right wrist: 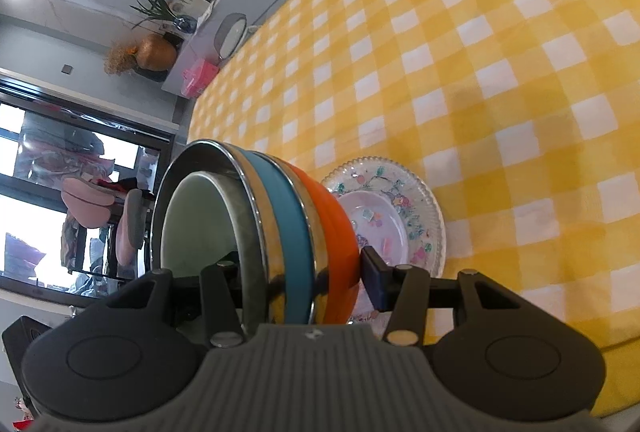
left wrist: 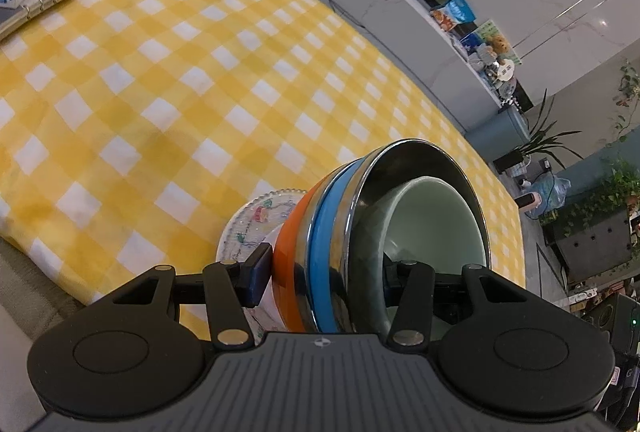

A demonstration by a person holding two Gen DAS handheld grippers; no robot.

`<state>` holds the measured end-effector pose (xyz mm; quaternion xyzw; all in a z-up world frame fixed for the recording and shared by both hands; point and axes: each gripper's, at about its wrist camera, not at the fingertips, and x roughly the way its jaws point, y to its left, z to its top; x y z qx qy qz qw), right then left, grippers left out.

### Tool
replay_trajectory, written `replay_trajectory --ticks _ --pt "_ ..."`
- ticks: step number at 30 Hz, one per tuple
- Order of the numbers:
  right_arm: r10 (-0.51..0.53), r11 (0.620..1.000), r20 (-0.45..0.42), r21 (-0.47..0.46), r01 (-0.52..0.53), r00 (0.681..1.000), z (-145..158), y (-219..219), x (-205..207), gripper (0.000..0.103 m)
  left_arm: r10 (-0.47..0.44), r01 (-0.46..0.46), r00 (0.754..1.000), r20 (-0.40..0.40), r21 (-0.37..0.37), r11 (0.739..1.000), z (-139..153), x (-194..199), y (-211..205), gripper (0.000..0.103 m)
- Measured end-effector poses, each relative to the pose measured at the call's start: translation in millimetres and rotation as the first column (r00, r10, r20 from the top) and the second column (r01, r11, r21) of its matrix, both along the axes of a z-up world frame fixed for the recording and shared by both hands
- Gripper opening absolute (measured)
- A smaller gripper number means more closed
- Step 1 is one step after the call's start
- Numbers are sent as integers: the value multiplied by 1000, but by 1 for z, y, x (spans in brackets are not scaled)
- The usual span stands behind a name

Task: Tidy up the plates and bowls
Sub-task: 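Lift the nested bowls with both tools and lower them onto the plate stack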

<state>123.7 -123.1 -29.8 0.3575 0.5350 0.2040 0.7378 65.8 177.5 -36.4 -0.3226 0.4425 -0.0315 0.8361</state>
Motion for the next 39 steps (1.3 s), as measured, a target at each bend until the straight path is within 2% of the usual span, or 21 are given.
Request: replay_trajectory --ticks 15,18,24,28,35,37,39 --pt "-4 999 -52 -40 1 999 -25 -4 6 49 -3 1 997 -73 -27 1000 -29 14 3 56" --pt "-1 999 -56 -35 -1 998 -29 -5 4 49 -1 1 998 -61 -7 1000 -30 13 1 56" --pt "4 999 -42 -46 -6 999 -28 0 6 51 3 -4 998 -61 -20 1000 -31 12 3 56" --pt "-3 1000 -47 -30 2 999 -27 0 7 56 0 1 999 -53 21 1000 -29 12 0 54" --pt "13 998 -15 -64 -14 1000 -19 2 3 58 11 -10 1000 -21 35 999 -22 10 1 54" --pt "13 997 16 -82 -11 1000 -13 1 0 63 12 -12 1000 -6 40 999 -18 9 2 54" --pt "14 993 65 -114 -7 998 -2 1 -2 64 17 -17 1000 3 38 999 -15 8 3 54"
